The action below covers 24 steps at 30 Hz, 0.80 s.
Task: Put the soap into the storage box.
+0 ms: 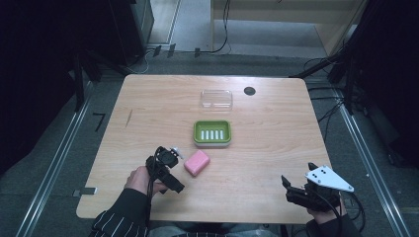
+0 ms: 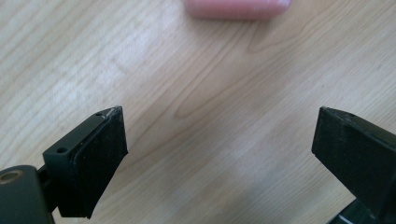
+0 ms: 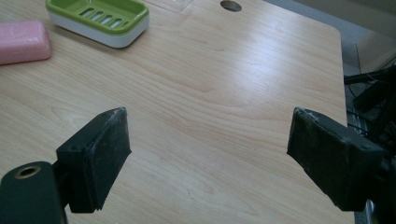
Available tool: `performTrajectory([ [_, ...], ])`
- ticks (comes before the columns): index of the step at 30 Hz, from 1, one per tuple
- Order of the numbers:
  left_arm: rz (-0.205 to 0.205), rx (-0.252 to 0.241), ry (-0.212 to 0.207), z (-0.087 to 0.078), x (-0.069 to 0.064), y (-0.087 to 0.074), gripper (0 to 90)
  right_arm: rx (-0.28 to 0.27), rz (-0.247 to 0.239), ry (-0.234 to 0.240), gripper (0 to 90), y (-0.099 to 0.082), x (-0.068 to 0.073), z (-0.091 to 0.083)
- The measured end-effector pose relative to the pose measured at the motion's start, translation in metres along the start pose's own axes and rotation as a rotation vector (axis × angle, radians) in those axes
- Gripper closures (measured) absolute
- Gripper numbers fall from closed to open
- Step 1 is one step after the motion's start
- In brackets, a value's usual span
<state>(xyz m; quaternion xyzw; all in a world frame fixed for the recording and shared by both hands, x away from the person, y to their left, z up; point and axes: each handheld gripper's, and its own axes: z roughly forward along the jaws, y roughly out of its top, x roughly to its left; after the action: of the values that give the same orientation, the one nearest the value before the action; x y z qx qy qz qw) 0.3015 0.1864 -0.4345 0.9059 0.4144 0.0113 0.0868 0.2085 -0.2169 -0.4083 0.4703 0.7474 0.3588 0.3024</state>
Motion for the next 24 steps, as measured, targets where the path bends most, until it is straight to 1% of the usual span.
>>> performTrajectory([
  [1, 0.0, 0.0, 0.0, 0.0, 0.0, 0.0, 3.6, 0.0, 0.0, 0.0, 13.5, 0.0, 0.0, 0.0],
  [4, -0.002, -0.004, -0.001, -0.001, 0.0, 0.006, 3.6, 0.0, -0.002, 0.002, 13.4, 0.0, 0.0, 0.0],
  [7, 0.008, -0.005, -0.003, -0.001, 0.001, 0.013, 3.6, 0.0, -0.001, 0.002, 13.5, 0.0, 0.0, 0.001],
  [9, 0.007, -0.011, -0.004, -0.001, 0.0, 0.018, 3.6, 0.0, 0.0, 0.002, 13.5, 0.0, 0.0, 0.001],
  [10, 0.007, -0.011, -0.004, -0.001, 0.0, 0.018, 3.6, 0.0, 0.0, 0.002, 13.5, 0.0, 0.0, 0.001],
  [13, 0.016, -0.012, -0.006, -0.001, 0.0, 0.025, 3.6, -0.001, 0.0, 0.003, 13.5, 0.0, 0.0, 0.0],
  [15, 0.014, -0.019, -0.007, -0.001, 0.0, 0.027, 3.6, -0.001, 0.0, 0.003, 13.5, 0.0, 0.0, 0.0],
  [17, 0.02, -0.017, -0.01, -0.001, 0.0, 0.029, 3.6, -0.001, 0.0, 0.002, 13.5, 0.0, 0.0, 0.0],
  [18, 0.014, -0.017, -0.009, 0.0, 0.0, 0.031, 3.6, -0.001, 0.0, 0.002, 13.4, 0.0, 0.0, 0.0],
  [23, 0.021, -0.017, -0.014, -0.001, 0.002, 0.038, 3.6, 0.0, -0.001, 0.002, 13.5, 0.0, 0.0, 0.001],
  [24, 0.019, -0.025, -0.013, -0.001, 0.002, 0.039, 3.6, -0.001, 0.0, 0.002, 13.5, 0.0, 0.0, 0.001],
])
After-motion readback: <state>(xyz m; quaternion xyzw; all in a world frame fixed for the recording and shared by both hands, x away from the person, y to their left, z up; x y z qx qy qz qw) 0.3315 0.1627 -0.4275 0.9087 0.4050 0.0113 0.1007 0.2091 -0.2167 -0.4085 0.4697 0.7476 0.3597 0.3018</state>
